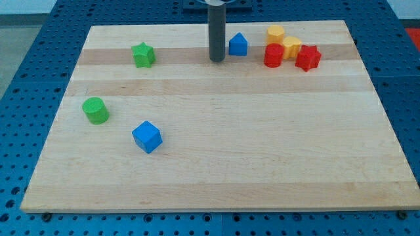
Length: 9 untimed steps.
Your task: Place the green circle at the bottom right side of the blue triangle
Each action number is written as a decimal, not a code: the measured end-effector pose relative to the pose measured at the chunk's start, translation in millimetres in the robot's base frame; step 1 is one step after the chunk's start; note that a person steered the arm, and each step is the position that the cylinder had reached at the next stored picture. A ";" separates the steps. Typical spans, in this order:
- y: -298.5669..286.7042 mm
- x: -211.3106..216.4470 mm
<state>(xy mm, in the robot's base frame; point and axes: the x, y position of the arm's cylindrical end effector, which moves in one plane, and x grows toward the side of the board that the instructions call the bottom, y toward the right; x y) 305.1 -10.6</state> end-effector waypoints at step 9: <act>-218.6 180.3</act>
<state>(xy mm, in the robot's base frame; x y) 485.4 -229.2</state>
